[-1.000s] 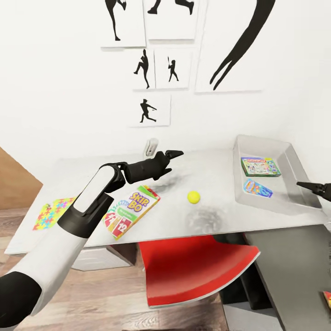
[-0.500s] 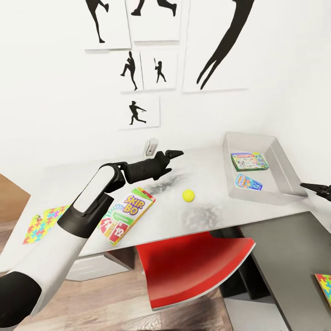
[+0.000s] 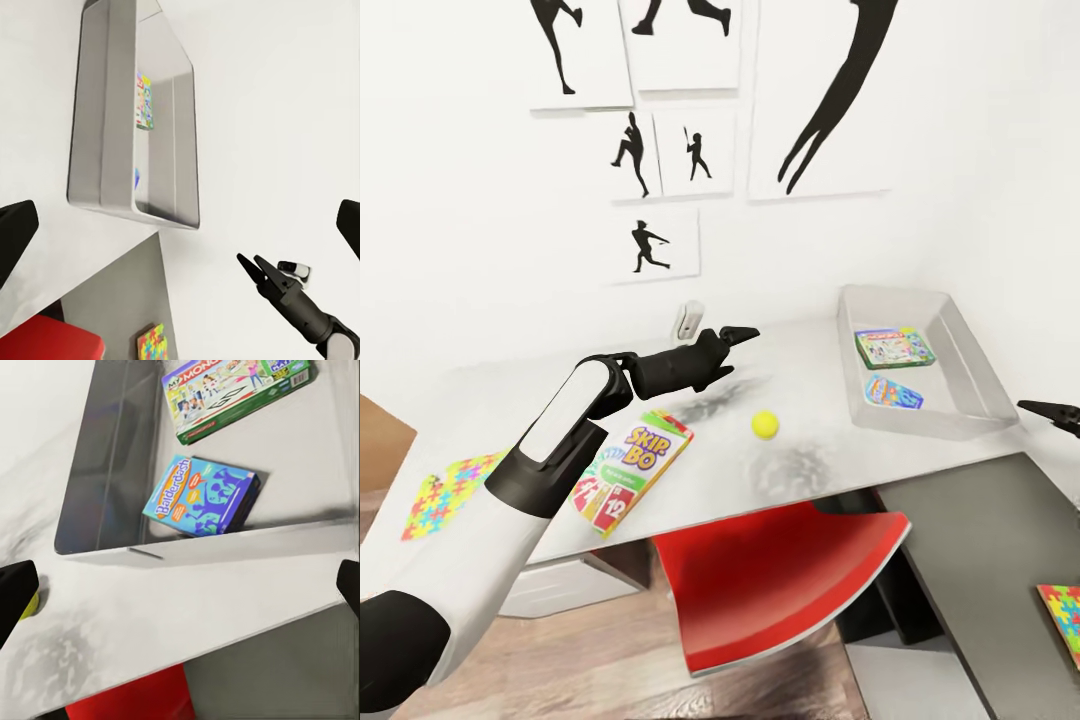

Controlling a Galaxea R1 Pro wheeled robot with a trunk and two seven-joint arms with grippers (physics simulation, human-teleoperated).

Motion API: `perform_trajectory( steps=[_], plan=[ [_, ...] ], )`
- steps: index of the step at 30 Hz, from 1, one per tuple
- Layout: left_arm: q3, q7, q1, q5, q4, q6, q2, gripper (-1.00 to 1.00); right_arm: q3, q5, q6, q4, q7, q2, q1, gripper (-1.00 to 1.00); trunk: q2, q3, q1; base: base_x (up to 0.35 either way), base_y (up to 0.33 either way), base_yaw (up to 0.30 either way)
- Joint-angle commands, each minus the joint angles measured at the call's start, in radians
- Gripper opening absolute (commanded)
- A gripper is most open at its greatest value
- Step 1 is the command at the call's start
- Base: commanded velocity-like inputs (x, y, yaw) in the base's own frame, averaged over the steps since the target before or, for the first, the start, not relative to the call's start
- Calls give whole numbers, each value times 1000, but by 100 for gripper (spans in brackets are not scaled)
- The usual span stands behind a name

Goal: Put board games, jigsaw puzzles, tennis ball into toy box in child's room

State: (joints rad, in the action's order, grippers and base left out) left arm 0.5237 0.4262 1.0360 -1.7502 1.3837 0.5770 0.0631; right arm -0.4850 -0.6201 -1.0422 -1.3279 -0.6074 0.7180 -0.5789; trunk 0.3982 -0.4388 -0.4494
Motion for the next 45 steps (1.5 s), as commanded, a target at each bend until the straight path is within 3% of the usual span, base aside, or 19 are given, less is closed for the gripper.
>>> perform_trajectory(
  steps=[1,28,33,42,45],
  plan=[
    [1,9,1,-10,1,-2,1,100,-1,6,-5,-6,-8,0,2,100,2,-2,-1,0,7,-179],
    [2,9,0,-10,2,-2,1,100,6,6,-5,-21,-7,-17,20,100,2,-2,-1,0,2,-257],
    [2,9,0,-10,2,-1,1,100,11,6,-5,-16,-6,-29,20,100,2,-2,-1,0,0,-280],
    [0,11,-16,-9,34,0,9,100,47,11,-5,5,4,-90,14,100,2,-2,-1,0,0,-281],
    [-1,12,-20,-9,40,0,11,100,56,11,-5,15,6,-98,12,100,2,-2,-1,0,0,-281]
  ],
)
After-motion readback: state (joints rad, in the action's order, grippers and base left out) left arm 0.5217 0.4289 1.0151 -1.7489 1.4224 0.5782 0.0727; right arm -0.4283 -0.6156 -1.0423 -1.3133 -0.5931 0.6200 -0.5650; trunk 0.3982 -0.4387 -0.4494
